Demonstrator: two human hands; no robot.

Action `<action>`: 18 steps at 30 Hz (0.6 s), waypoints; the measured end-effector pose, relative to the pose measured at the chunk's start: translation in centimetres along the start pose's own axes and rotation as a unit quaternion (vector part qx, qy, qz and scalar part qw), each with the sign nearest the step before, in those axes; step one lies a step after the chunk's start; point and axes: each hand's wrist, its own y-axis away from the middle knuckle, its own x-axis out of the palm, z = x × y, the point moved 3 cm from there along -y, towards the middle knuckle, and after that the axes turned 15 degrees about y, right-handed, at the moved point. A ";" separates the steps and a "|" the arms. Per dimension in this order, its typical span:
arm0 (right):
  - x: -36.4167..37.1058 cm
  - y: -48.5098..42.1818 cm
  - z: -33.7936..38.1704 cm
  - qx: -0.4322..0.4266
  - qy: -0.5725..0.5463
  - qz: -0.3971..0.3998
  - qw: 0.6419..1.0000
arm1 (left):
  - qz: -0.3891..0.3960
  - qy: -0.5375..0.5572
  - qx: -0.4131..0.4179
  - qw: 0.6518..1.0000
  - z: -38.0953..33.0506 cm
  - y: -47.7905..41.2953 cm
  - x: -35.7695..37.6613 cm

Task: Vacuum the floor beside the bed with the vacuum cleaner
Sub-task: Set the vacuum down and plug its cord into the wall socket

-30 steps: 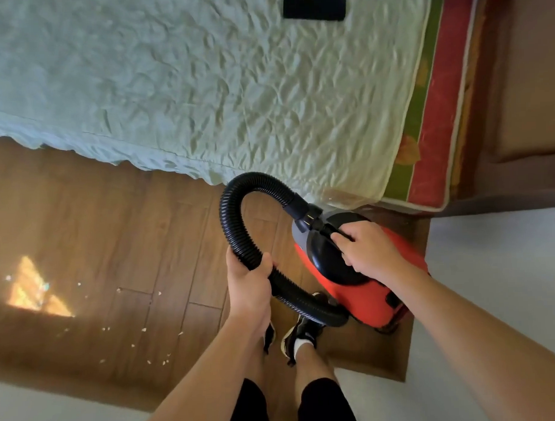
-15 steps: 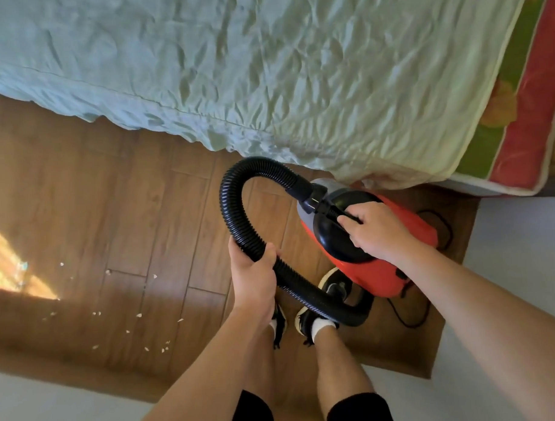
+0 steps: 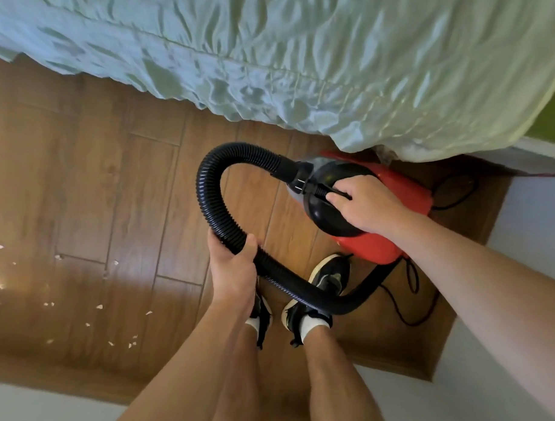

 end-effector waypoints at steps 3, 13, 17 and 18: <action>0.5 -1.4 -0.8 -0.004 -0.002 0.001 1.000 | -0.001 -0.006 0.011 1.000 1.1 -0.9 0.7; 1.3 -4.6 -3.0 -0.018 -0.034 -0.009 0.999 | 0.011 -0.027 0.037 0.999 2.8 -4.0 2.5; 1.5 -5.3 -3.8 -0.020 -0.059 0.000 0.998 | 0.007 -0.018 0.031 0.999 3.6 -4.3 3.2; 1.6 -5.4 -3.8 -0.023 -0.061 0.003 0.998 | 0.008 -0.018 0.028 0.999 3.8 -4.3 3.4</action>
